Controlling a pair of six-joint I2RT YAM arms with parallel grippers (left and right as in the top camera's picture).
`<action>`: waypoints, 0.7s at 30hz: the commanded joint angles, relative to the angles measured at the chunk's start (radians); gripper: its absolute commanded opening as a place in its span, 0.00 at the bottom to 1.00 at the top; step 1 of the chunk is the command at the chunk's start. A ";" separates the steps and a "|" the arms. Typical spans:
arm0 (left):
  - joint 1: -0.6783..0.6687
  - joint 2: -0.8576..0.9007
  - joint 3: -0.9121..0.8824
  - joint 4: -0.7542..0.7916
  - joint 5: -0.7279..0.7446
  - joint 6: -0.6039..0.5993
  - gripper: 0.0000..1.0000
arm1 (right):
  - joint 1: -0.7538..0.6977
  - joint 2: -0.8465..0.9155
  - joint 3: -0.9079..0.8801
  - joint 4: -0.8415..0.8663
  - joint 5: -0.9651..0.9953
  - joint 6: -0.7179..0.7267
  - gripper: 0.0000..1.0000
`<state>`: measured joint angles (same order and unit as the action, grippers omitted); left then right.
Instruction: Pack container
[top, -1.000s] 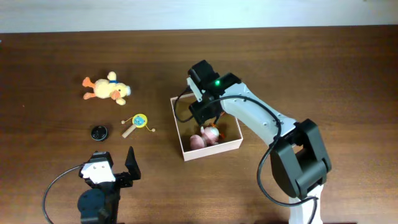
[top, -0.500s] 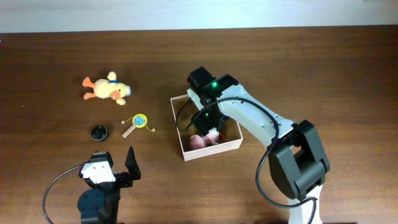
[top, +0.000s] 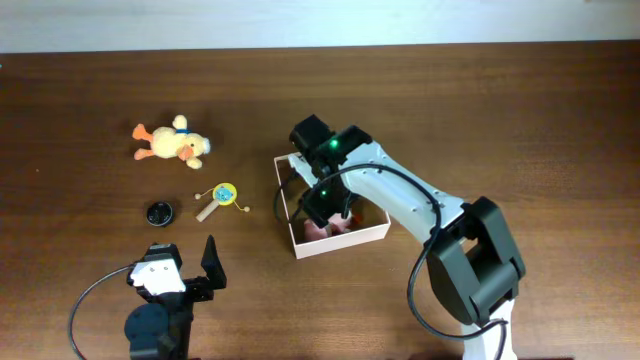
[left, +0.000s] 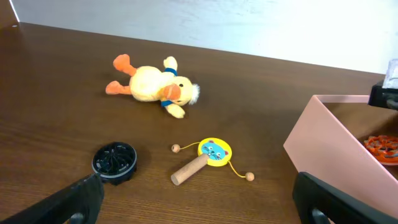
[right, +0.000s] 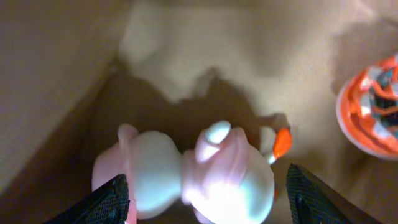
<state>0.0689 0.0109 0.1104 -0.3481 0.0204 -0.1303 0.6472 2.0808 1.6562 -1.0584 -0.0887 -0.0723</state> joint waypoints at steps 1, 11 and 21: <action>0.007 -0.005 -0.004 0.000 0.014 0.016 0.99 | 0.010 0.006 0.042 0.029 -0.016 -0.032 0.70; 0.007 -0.005 -0.004 0.000 0.014 0.016 0.99 | 0.007 0.007 0.055 0.189 -0.016 -0.056 0.72; 0.007 -0.005 -0.004 0.000 0.014 0.016 0.99 | 0.007 0.007 0.055 0.301 -0.013 -0.090 0.94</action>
<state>0.0689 0.0109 0.1104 -0.3481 0.0204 -0.1303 0.6495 2.0808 1.6905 -0.7776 -0.0956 -0.1341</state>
